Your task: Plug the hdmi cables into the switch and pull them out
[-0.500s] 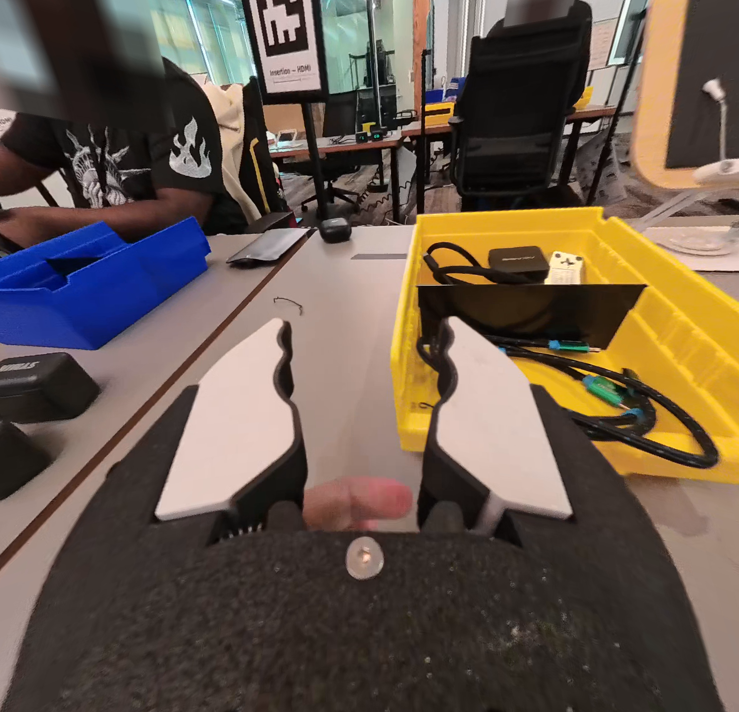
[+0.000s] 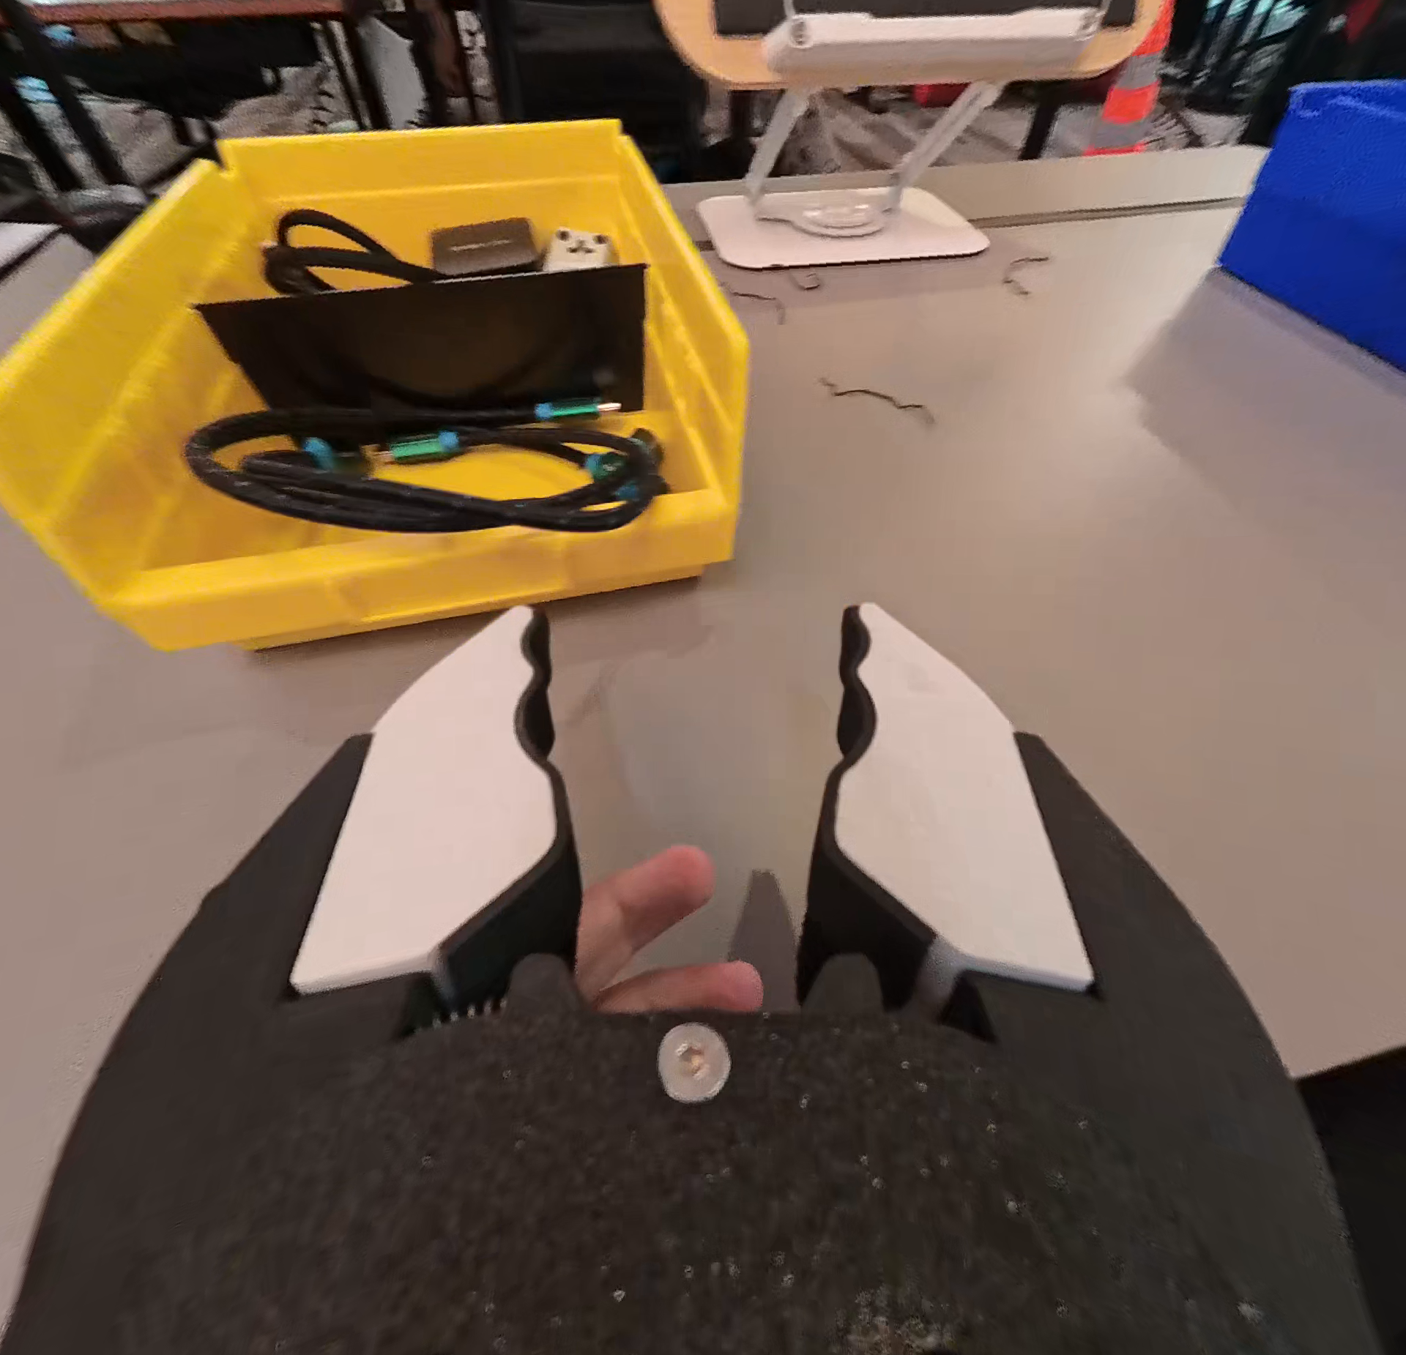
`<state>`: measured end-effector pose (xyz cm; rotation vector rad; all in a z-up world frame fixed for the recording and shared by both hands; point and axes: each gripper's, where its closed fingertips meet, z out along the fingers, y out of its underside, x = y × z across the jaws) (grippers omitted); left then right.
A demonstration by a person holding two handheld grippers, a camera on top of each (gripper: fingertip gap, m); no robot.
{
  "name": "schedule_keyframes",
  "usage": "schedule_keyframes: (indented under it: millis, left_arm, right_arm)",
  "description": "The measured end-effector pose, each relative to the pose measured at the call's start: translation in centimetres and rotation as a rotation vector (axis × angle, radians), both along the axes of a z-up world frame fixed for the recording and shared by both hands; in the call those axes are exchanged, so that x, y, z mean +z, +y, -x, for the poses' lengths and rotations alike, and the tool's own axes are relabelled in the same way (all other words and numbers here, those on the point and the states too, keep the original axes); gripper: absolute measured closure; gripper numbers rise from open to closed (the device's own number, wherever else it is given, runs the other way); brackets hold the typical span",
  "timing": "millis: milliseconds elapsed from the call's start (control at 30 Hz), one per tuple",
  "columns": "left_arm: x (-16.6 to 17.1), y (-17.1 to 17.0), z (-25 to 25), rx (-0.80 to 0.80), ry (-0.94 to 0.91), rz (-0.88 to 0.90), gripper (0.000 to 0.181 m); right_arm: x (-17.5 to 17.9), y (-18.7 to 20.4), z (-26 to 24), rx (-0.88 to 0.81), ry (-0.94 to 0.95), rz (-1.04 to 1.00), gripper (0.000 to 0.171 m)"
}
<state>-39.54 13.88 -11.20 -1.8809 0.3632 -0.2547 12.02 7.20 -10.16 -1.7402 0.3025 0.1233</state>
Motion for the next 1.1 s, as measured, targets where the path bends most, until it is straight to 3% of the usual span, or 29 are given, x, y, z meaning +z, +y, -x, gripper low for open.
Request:
schedule_keyframes:
  millis: [167,333,567,667,767,933,1000,1100]
  left_arm:
    - [-1.6,-0.7,-2.3,-0.114,0.004,0.046,0.108]
    - [0.1,-1.0,-2.2,-0.116,-0.104,-0.002,0.110]
    - [0.9,-0.9,-1.1,-0.119,0.040,-0.119,0.107]
    - [2.3,-1.7,-3.4,-0.272,-0.097,-0.126,0.103]
    - [3.2,-1.0,-4.7,-0.373,-0.149,-0.013,0.101]
    - [7.2,4.1,-5.0,-0.485,-0.040,0.120,0.105]
    - [8.5,8.3,-4.2,-0.458,0.022,0.160,0.106]
    - [8.5,16.6,-1.7,-0.290,0.176,0.243,0.102]
  right_arm:
    - [-1.0,1.2,1.2,0.034,-0.072,0.050,0.107]
    - [-1.5,2.7,4.9,0.170,-0.114,0.052,0.108]
    - [-1.0,4.3,7.8,0.233,-0.143,0.030,0.109]
    - [-1.5,4.7,7.9,0.238,-0.177,0.051,0.110]
    - [-2.0,5.1,7.8,0.249,-0.156,0.076,0.111]
    - [-1.9,5.2,7.4,0.250,-0.089,0.061,0.111]
    - [-1.8,5.1,7.4,0.264,-0.075,0.053,0.111]
    - [-1.2,4.8,6.7,0.267,-0.107,0.027,0.111]
